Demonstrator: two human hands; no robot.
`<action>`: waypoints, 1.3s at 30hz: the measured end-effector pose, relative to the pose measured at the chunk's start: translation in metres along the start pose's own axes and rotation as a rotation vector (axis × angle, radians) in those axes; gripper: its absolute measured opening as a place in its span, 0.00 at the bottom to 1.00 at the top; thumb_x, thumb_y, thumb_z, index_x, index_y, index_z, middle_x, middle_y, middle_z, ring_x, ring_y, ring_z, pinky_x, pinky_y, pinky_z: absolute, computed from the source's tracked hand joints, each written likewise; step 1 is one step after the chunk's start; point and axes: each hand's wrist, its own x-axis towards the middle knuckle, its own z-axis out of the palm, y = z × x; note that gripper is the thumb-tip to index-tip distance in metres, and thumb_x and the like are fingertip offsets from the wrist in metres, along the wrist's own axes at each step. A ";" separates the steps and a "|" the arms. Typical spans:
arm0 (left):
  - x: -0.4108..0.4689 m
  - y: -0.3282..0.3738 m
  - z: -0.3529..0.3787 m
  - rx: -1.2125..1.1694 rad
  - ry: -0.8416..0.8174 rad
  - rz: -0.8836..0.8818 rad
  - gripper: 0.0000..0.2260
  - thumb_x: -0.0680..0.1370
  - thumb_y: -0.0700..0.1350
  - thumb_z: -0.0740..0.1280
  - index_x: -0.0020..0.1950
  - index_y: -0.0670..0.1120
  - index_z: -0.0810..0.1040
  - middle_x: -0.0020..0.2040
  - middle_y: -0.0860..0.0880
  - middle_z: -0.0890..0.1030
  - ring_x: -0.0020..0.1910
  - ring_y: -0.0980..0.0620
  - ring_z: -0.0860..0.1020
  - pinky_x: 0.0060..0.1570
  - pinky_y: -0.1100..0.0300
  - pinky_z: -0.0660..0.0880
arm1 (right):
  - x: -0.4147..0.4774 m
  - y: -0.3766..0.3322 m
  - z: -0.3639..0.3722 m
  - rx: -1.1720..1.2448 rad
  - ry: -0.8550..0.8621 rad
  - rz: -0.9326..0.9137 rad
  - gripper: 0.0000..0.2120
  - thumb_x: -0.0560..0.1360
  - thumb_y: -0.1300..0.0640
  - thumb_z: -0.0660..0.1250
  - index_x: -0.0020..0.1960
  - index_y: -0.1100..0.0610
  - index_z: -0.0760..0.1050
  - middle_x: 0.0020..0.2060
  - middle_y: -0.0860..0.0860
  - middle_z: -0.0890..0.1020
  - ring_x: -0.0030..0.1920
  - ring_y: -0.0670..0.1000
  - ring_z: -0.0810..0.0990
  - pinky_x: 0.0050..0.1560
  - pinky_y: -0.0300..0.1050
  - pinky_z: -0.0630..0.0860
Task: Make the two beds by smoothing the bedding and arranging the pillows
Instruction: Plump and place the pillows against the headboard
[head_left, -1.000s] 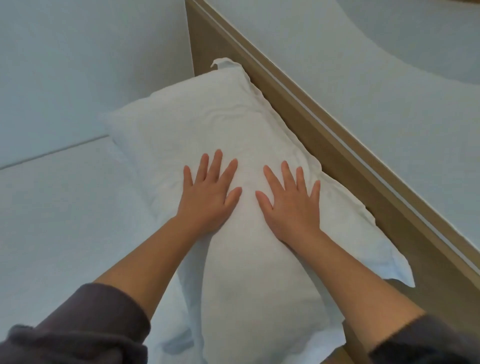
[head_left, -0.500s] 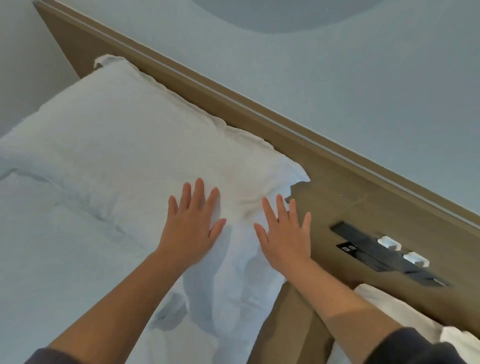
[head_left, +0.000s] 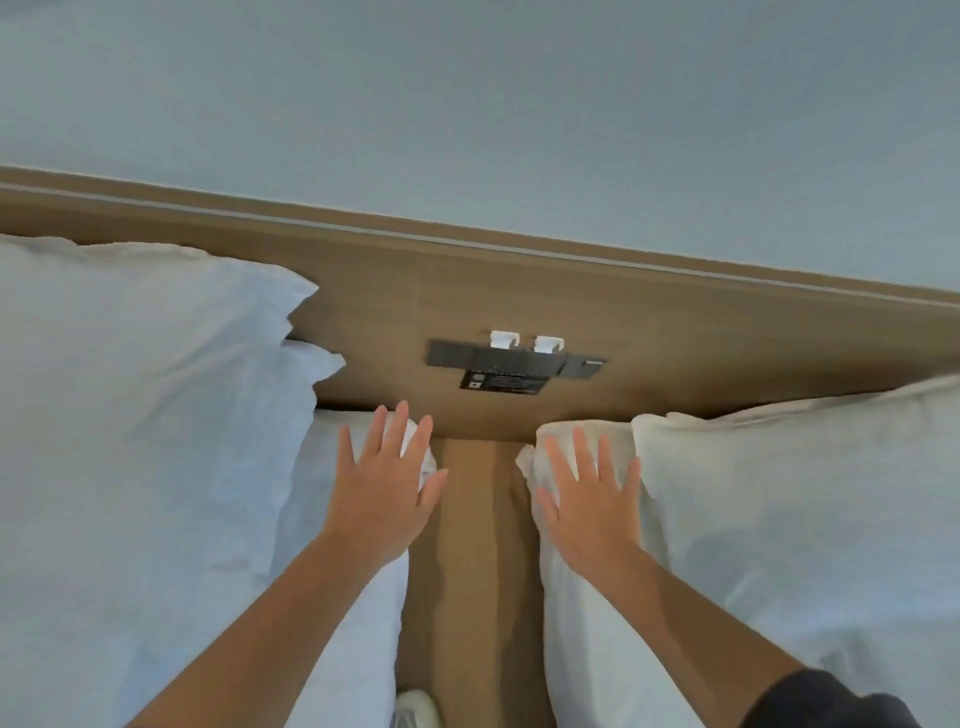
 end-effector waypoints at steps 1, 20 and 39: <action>-0.006 0.022 0.002 -0.024 -0.012 0.029 0.28 0.80 0.60 0.48 0.70 0.47 0.74 0.71 0.41 0.72 0.69 0.38 0.71 0.62 0.34 0.68 | -0.013 0.025 0.015 0.002 0.008 0.027 0.30 0.76 0.36 0.47 0.73 0.48 0.62 0.70 0.58 0.72 0.68 0.66 0.72 0.64 0.73 0.66; -0.107 0.415 0.036 0.215 -0.237 0.655 0.28 0.82 0.61 0.44 0.80 0.52 0.47 0.80 0.48 0.46 0.79 0.45 0.44 0.73 0.37 0.43 | -0.339 0.325 0.106 0.304 -0.181 0.683 0.30 0.83 0.41 0.43 0.78 0.47 0.32 0.79 0.54 0.39 0.78 0.60 0.38 0.75 0.64 0.43; 0.261 0.576 0.170 -0.042 -0.291 0.403 0.53 0.69 0.68 0.70 0.79 0.50 0.40 0.80 0.45 0.42 0.78 0.43 0.43 0.74 0.39 0.49 | -0.047 0.472 0.237 1.825 0.318 1.172 0.49 0.70 0.45 0.75 0.79 0.51 0.47 0.72 0.45 0.64 0.71 0.49 0.64 0.66 0.45 0.66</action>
